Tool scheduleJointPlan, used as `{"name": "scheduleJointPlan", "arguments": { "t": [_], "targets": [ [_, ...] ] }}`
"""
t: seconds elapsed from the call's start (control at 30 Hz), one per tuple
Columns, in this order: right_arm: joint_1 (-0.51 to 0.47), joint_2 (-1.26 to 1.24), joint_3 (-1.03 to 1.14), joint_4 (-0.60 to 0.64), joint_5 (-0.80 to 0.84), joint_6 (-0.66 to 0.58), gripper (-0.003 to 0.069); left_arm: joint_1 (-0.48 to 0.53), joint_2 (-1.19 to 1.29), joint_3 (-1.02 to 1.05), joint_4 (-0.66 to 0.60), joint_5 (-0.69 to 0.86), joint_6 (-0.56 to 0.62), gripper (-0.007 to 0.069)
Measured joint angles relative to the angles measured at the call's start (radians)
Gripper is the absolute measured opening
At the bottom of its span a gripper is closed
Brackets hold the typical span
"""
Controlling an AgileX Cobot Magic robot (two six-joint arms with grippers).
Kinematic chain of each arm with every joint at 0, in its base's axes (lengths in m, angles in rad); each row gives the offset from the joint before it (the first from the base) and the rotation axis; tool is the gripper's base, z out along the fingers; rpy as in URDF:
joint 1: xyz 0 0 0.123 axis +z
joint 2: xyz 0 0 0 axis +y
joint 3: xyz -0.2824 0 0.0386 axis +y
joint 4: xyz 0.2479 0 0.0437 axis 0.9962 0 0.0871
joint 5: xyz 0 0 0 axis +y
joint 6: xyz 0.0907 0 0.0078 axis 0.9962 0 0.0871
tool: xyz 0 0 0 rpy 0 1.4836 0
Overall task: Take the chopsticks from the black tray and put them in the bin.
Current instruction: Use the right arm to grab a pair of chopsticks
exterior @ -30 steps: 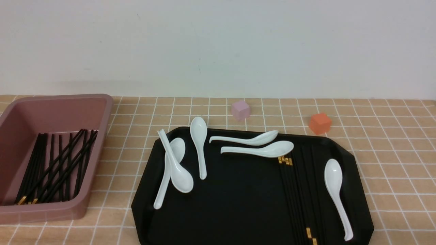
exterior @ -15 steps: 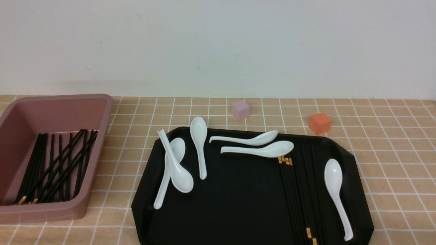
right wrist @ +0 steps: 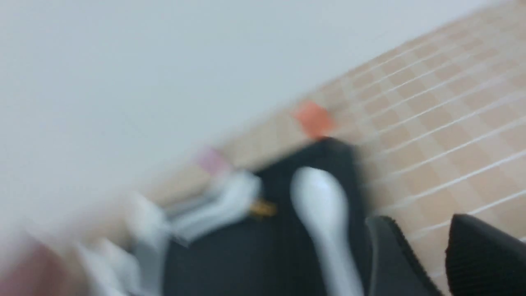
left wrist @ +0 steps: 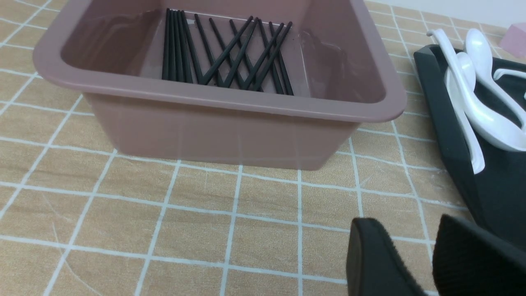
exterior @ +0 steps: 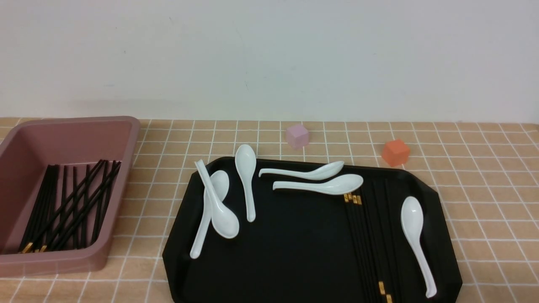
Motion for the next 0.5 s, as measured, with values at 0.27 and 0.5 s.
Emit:
{"name": "scheduleJointPlan", "arguments": {
  "t": [0.27,0.5],
  "targets": [
    [0.000,0.000,0.000,0.099,-0.016,0.096,0.0239,0.000,0.000,0.000,0.000,0.000,0.000,0.0239],
    [0.000,0.005,-0.125,0.055,-0.028,0.022,0.0239,0.000,0.000,0.000,0.000,0.000,0.000,0.0239]
  ]
}}
